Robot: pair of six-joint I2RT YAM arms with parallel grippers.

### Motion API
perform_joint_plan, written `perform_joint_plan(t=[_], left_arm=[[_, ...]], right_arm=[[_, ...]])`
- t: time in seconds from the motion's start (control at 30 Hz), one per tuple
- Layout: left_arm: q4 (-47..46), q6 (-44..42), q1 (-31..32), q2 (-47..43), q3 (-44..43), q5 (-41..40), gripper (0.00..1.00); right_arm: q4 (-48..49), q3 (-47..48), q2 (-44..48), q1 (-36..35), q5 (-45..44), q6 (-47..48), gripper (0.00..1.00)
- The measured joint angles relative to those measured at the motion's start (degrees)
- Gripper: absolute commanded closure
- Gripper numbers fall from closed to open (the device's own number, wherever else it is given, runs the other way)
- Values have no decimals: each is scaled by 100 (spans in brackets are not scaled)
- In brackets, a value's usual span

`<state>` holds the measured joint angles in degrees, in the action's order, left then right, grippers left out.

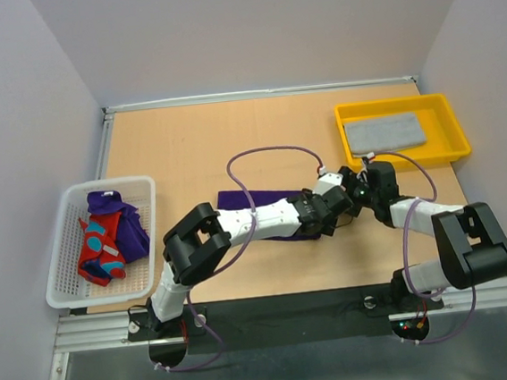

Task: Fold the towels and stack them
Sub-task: Neatly place the folded towel into the bin

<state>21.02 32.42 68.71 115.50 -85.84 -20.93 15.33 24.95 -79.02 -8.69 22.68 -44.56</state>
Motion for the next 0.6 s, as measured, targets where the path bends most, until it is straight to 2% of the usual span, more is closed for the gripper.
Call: perform_joint_plan(t=[0.33, 0.43, 0.53, 0.57, 0.6], left_arm=[[439, -76, 249, 468, -280, -83, 31], [597, -101, 289, 575, -428, -179, 37], [745, -83, 308, 684, -540, -254, 47], [754, -83, 315, 695, -568, -267, 55], [763, -72, 323, 717, -581, -297, 58]], right_arm=[[-173, 9, 133, -2, -264, 243, 13], [-181, 9, 138, -2, -264, 273, 13], [-181, 9, 138, -2, -260, 280, 13], [-181, 9, 138, -2, -258, 280, 13], [-181, 9, 138, -2, -256, 280, 13]])
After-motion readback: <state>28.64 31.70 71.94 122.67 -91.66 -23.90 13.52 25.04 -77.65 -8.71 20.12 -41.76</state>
